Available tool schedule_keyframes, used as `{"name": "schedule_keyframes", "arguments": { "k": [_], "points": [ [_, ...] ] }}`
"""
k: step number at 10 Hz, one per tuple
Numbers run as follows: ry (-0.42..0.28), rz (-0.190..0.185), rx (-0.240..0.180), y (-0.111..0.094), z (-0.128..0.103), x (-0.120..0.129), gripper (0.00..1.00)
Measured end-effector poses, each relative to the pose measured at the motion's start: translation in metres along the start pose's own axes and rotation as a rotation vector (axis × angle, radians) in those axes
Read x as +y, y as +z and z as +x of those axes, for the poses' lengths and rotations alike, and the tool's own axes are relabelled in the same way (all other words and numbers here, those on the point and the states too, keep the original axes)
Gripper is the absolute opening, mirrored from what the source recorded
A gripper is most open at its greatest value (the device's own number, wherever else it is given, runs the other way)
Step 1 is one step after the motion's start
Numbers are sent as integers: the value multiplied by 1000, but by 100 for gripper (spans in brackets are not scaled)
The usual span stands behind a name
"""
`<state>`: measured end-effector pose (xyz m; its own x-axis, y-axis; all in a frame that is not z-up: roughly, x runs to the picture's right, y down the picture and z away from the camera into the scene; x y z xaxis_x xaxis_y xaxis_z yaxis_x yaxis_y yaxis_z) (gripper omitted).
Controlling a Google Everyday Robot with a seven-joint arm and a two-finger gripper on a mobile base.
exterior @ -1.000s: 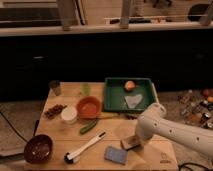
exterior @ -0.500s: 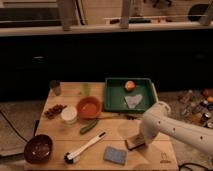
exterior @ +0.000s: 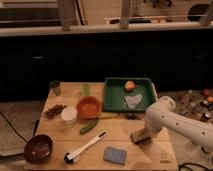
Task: Wipe table surface with eraser
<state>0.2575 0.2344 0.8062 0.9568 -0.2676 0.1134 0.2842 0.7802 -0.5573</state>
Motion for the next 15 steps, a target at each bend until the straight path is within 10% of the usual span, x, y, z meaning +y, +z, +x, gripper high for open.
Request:
{"name": "schedule_keyframes", "arguments": {
  "k": [8,15],
  "points": [
    [-257,-30,-108,-3,-59,14,0],
    [-182,-57,17,-13,6,29,0]
  ]
}}
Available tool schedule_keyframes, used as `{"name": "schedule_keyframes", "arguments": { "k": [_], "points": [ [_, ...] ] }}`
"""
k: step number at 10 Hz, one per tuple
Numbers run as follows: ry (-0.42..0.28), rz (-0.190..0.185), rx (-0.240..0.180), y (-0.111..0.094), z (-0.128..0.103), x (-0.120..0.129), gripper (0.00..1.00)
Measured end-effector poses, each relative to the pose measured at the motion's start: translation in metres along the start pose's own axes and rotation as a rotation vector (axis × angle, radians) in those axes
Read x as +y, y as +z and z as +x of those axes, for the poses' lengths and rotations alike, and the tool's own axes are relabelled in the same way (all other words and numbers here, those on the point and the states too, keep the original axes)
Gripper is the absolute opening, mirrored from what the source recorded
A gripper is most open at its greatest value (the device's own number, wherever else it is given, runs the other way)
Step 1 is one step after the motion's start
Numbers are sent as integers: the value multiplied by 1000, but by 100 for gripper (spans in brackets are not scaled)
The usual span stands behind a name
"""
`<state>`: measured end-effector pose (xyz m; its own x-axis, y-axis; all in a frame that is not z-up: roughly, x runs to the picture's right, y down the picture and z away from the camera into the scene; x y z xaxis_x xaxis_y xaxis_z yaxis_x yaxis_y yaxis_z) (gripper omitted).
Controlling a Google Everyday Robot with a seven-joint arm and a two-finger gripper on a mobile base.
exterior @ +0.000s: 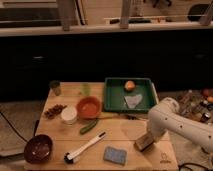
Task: Wipe table surface with eraser
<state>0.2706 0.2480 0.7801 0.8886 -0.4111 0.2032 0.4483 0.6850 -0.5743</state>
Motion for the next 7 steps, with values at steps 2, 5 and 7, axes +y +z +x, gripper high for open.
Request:
{"name": "schedule_keyframes", "arguments": {
  "k": [2,5,7],
  "points": [
    [2,16,25,0,9,-30,0],
    [-58,33,2,-1,-15,-56,0],
    [-136,45,-55,-2,-49,-58,0]
  ]
}}
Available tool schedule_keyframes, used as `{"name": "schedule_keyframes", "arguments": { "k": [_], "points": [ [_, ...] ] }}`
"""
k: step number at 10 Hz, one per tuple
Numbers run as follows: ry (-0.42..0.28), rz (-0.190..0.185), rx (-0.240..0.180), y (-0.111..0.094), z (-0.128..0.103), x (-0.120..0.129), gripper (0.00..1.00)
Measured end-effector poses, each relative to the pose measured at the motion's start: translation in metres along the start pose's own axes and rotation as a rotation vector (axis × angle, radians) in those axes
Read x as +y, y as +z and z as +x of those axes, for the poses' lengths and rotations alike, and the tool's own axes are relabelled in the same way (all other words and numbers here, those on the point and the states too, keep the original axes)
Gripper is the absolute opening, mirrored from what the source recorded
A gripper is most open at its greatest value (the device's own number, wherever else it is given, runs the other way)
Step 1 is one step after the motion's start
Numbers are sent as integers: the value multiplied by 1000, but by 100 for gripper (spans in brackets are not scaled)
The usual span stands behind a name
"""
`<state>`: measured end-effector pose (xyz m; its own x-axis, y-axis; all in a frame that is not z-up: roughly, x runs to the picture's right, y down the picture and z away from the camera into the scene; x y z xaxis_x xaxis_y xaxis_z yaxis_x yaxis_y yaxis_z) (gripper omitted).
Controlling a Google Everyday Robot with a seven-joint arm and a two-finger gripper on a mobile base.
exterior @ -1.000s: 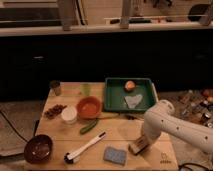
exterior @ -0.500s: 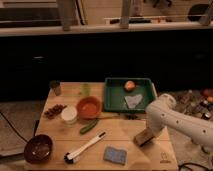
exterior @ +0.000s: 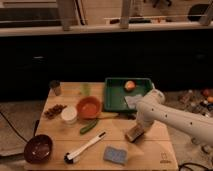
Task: Wipe table surface with eraser
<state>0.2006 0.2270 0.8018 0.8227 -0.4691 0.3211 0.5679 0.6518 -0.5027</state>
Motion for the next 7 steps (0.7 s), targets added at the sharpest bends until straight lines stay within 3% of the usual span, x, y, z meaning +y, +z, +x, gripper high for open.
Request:
{"name": "schedule_keyframes", "arguments": {
  "k": [4,7],
  "points": [
    [-92,-31,-79,7,-40,39,0],
    [-54,-69,-63,11,-15,61,0]
  ]
}}
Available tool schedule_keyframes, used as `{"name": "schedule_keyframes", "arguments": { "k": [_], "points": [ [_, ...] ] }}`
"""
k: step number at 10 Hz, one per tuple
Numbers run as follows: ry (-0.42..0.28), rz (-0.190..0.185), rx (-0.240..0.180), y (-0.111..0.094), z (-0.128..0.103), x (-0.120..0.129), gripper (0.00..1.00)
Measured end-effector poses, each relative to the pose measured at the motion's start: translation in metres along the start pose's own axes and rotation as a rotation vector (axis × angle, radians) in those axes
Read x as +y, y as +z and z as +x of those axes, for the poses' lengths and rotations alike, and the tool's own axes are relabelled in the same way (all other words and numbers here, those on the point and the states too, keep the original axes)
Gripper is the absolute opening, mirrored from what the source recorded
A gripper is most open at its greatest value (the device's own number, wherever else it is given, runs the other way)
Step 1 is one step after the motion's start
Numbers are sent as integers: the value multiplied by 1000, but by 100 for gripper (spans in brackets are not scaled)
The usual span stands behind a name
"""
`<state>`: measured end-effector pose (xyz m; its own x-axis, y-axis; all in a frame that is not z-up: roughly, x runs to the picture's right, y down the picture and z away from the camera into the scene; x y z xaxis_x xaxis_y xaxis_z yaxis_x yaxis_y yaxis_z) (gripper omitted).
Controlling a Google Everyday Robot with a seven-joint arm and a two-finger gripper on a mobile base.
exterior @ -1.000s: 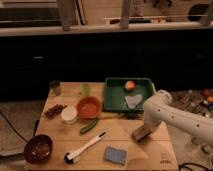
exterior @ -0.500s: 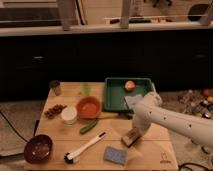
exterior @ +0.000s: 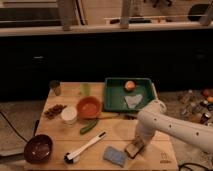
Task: Wipe table surface with eraser
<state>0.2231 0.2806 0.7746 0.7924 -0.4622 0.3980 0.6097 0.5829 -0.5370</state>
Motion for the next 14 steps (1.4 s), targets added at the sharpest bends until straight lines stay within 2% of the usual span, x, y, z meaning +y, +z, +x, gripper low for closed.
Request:
{"name": "schedule_keyframes", "arguments": {
  "k": [3,5,6,7,9,11,13,14],
  "points": [
    [84,-22,57,-4,50,22,0],
    [123,-10,91,-9,77,8,0],
    [131,-3,97,-9,82,-1,0],
    [122,4,96,-7,81,-15,0],
    [93,17,83,-3,65,-36,0],
    [23,39,51,-1,35,-61,0],
    [-45,40,31,2,14,-66,0],
    [-69,29,21,4,3,-58,0]
  ]
}}
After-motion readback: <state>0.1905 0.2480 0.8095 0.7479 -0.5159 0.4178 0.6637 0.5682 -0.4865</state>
